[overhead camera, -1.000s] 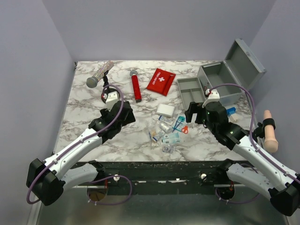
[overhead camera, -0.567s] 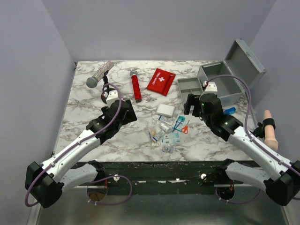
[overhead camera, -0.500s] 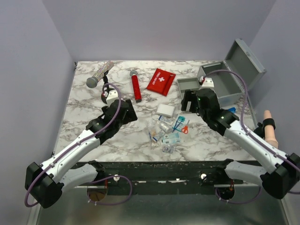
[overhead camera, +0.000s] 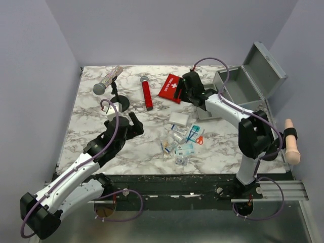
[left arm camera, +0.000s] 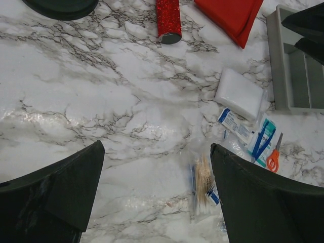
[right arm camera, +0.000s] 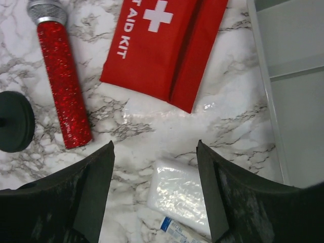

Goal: Organize the medicine kit

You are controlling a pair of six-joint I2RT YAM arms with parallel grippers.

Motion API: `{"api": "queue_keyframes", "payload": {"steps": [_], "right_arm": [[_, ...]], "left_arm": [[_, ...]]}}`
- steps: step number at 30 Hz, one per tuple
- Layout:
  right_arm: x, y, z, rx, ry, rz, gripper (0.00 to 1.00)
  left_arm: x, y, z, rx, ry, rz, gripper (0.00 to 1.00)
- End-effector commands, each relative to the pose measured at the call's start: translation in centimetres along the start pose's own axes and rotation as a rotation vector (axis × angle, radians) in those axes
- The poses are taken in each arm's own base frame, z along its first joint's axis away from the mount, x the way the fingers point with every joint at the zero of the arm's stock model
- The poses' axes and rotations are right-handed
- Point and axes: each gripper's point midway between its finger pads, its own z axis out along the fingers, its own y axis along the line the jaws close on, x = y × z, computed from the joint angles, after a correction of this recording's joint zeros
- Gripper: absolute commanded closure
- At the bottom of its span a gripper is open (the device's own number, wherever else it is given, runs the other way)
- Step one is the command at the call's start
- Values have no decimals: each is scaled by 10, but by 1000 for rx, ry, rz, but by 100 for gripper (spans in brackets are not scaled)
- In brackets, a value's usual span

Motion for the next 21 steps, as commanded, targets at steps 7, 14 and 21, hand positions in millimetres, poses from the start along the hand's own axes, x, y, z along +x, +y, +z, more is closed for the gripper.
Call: {"api": "queue_keyframes", "payload": {"steps": [7,14,21], "right_arm": [[-15,-18,78,-14,47,156,32],[-9,-27,113,31,96,126,36],[15,-43,125,89,144,110,41]], "left_arm": [[-8,8,6,-18,-74,19,4],[1,11,15,-51,-30,43,4],[5,16,15,-67,-23,40,4]]}}
